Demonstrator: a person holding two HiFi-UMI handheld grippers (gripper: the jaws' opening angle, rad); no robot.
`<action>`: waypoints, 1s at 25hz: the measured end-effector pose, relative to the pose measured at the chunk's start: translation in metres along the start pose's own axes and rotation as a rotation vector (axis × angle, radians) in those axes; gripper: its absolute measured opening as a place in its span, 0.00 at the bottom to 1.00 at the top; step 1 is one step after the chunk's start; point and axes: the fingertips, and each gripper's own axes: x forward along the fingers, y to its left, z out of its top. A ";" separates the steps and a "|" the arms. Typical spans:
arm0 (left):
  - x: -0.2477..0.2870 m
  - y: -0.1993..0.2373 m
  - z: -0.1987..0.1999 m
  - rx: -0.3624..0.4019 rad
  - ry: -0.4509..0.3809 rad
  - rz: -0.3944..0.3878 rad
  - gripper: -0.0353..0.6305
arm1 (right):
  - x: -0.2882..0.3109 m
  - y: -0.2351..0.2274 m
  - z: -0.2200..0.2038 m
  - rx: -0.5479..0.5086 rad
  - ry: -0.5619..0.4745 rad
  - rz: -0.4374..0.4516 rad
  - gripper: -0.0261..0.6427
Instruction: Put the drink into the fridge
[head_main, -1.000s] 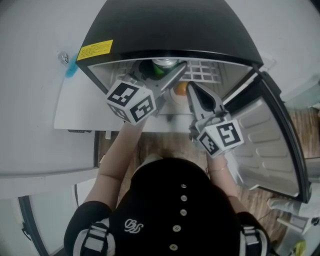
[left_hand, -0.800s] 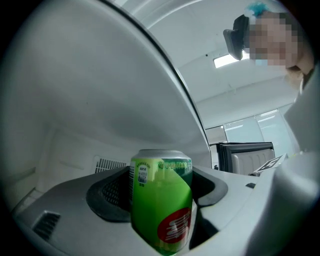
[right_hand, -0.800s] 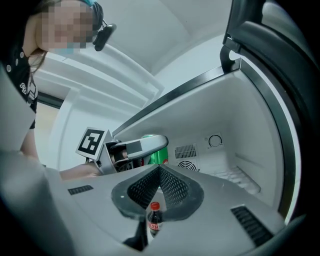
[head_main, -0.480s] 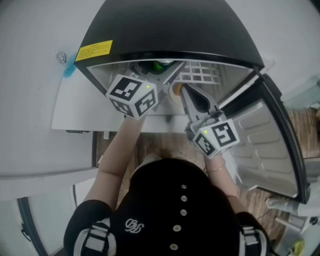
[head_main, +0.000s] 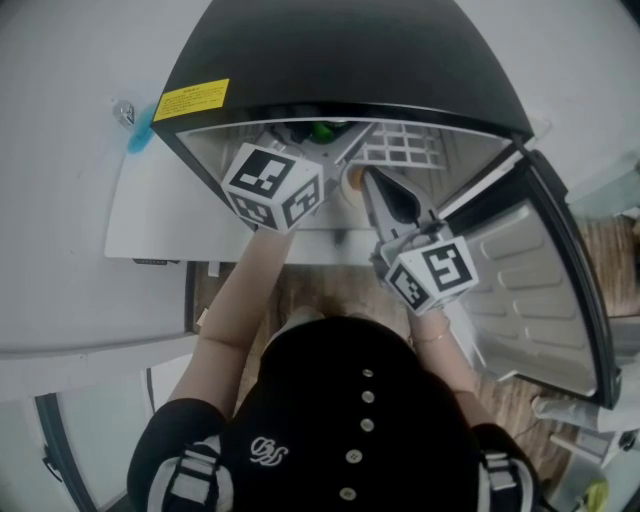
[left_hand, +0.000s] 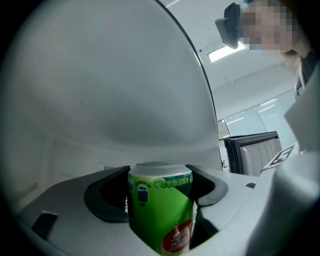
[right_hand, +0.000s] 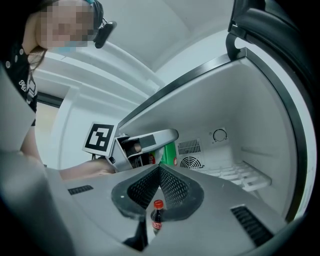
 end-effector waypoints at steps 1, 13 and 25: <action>0.000 0.000 0.000 -0.003 -0.003 0.000 0.57 | 0.000 0.000 0.000 0.000 0.001 -0.001 0.05; -0.013 0.004 0.004 -0.008 0.006 0.030 0.59 | 0.009 0.015 -0.011 0.013 0.029 0.019 0.05; -0.024 0.001 0.010 -0.058 -0.018 0.048 0.60 | 0.020 0.018 -0.011 0.023 0.026 0.029 0.05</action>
